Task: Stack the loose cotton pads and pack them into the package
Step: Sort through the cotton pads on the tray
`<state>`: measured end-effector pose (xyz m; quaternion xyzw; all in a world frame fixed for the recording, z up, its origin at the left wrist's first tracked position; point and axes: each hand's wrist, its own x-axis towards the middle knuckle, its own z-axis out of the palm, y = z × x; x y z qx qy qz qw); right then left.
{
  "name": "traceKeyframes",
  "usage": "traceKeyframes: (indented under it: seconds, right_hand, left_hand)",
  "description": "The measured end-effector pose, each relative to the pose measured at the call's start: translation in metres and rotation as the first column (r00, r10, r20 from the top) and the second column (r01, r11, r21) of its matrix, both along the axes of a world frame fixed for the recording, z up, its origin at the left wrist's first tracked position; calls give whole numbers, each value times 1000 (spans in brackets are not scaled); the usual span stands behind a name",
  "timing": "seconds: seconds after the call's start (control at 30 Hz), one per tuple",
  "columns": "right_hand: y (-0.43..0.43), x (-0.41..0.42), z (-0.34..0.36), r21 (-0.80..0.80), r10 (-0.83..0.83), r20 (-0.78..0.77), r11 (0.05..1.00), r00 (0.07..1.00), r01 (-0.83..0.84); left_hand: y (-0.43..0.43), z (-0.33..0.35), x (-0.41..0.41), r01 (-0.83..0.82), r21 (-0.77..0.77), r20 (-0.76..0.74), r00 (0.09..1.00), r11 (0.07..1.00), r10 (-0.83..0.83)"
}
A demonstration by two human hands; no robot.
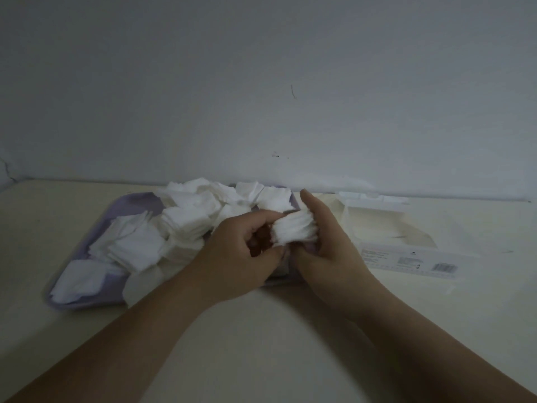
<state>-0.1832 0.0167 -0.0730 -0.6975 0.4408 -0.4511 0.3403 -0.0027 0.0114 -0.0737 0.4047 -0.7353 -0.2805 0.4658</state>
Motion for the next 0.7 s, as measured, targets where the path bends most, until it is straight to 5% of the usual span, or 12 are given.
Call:
traceKeyframes:
  seconds: [0.17, 0.27, 0.43, 0.6, 0.7]
  right_hand:
    - [-8, -6, -4, -41, -272, 96, 960, 957, 277]
    - [-8, -5, -8, 24, -316, 91, 949, 944, 315]
    - [-8, -4, -8, 106, -341, 76, 937, 937, 333]
    - [-7, -4, -7, 124, -345, 108, 935, 932, 332]
    - [-7, -5, -8, 102, -342, 107, 938, 934, 332]
  left_hand:
    - [-10, -3, 12, -205, 96, 139, 972, 974, 190]
    - [-4, 2, 12, -163, 68, 347, 929, 984, 130]
    - [-5, 7, 16, -133, 184, 433, 901, 974, 41]
    - [-5, 6, 22, -106, 322, 376, 926, 941, -24]
    - [-6, 5, 23, -57, 312, 199, 980, 948, -6]
